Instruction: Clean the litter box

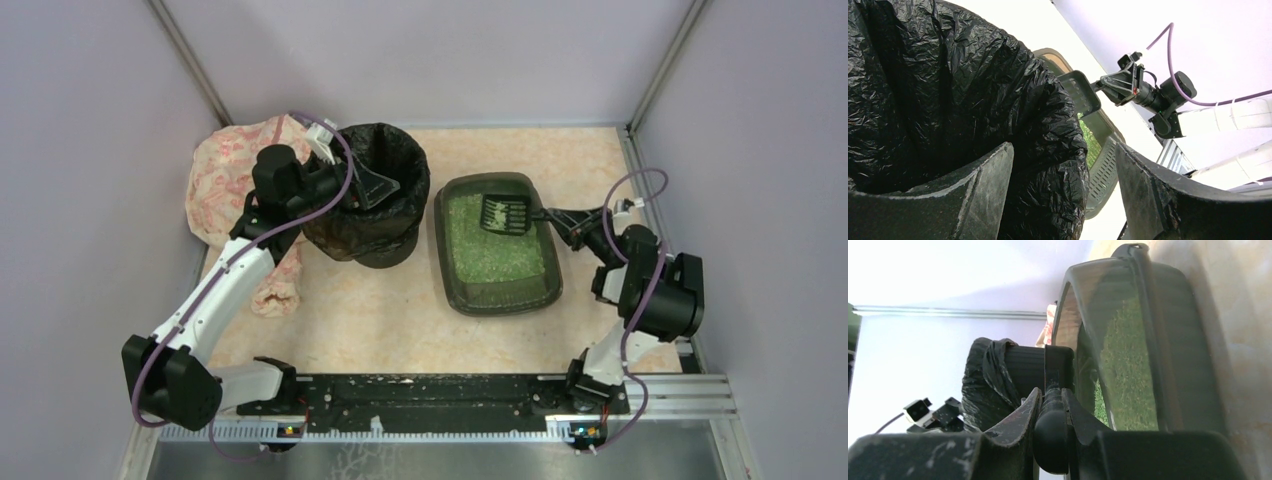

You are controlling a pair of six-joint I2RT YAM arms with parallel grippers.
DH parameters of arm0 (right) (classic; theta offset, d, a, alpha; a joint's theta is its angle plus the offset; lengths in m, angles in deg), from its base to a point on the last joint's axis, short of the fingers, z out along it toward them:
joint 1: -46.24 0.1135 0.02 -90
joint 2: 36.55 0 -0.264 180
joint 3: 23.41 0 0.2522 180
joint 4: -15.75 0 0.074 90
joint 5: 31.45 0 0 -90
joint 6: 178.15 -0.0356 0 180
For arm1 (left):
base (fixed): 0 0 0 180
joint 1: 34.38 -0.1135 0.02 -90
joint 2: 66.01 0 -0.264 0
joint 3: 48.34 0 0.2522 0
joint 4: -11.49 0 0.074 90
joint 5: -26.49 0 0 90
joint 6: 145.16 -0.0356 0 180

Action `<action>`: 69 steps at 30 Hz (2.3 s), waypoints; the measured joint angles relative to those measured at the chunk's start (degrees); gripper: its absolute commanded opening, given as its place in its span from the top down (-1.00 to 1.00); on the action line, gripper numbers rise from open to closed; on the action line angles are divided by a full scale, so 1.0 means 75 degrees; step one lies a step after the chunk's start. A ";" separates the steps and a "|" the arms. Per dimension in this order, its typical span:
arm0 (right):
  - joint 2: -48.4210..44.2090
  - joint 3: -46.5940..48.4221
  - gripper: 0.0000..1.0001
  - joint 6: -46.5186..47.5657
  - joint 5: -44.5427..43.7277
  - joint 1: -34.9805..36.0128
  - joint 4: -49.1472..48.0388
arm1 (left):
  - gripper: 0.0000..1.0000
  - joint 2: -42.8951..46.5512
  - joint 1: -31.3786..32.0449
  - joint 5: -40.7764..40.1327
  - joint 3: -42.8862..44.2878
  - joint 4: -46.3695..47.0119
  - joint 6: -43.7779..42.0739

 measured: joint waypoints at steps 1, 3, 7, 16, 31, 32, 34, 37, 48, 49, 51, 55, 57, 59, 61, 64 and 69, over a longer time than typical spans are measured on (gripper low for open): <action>-0.0038 0.0055 1.00 0.0070 -0.0029 0.0026 0.0163 | -0.61 0.0000 0.0003 0.0000 0.0000 0.0000 -0.0009; -0.0111 0.0262 1.00 0.0274 0.0009 0.0283 0.0533 | -0.61 0.0000 0.0006 0.0009 0.0000 0.0000 -0.0009; -0.0504 0.0373 1.00 0.0635 0.0114 0.0286 0.1139 | -0.61 0.0000 0.0009 0.0009 0.0000 0.0000 -0.0023; -0.0901 0.0571 1.00 0.1390 0.0184 0.0650 0.2337 | -0.62 0.0000 0.0009 0.0023 0.0000 0.0003 -0.0044; -0.2535 0.1230 1.00 0.0962 0.0044 0.0886 0.3331 | -0.63 0.0000 0.0009 0.0035 0.0000 0.0003 -0.0006; -0.2678 0.1428 1.00 0.0959 -0.0003 0.0968 0.3459 | -0.63 0.0000 0.0009 0.0041 0.0000 0.0003 -0.0006; -0.2903 0.1798 1.00 0.0906 -0.0064 0.1122 0.3573 | -0.63 0.0000 0.0009 0.0047 0.0000 0.0003 -0.0006; -0.2975 0.2346 1.00 0.0772 -0.0178 0.1332 0.3640 | -0.63 0.0003 0.0009 0.0067 0.0000 0.0003 0.0003; -0.1746 0.5249 1.00 0.0743 -0.0799 0.3133 0.4348 | -0.64 0.0003 0.0009 0.0108 0.0000 0.0006 0.0029; -0.1559 0.5511 1.00 0.0775 -0.0845 0.3299 0.4412 | -0.64 0.0006 0.0009 0.0108 0.0000 0.0006 0.0029; -0.1189 0.6041 1.00 0.0860 -0.0935 0.3608 0.4549 | -0.64 0.0012 0.0009 0.0105 0.0000 0.0006 0.0023; -0.0376 0.6983 1.00 0.1233 -0.1096 0.4246 0.4873 | -0.64 0.0044 0.0009 0.0102 0.0000 0.0006 0.0020; -0.0020 0.7303 1.00 0.1492 -0.1148 0.4500 0.5071 | -0.64 0.0058 0.0009 0.0102 0.0000 0.0006 0.0015; 0.0306 0.7574 1.00 0.1830 -0.1198 0.4739 0.5362 | -0.64 0.0073 0.0009 0.0099 0.0000 0.0006 -0.0003; 0.0565 0.7834 1.00 0.2311 -0.1265 0.4980 0.5732 | -0.64 0.0082 0.0009 0.0099 0.0000 0.0006 -0.0012; 0.0679 0.8090 1.00 0.3311 -0.1489 0.5353 0.6510 | -0.64 0.0082 0.0009 0.0096 0.0000 0.0003 -0.0012; 0.0653 0.8699 1.00 0.5059 -0.2063 0.5951 0.7533 | -0.64 0.0082 0.0009 0.0096 0.0000 0.0003 -0.0015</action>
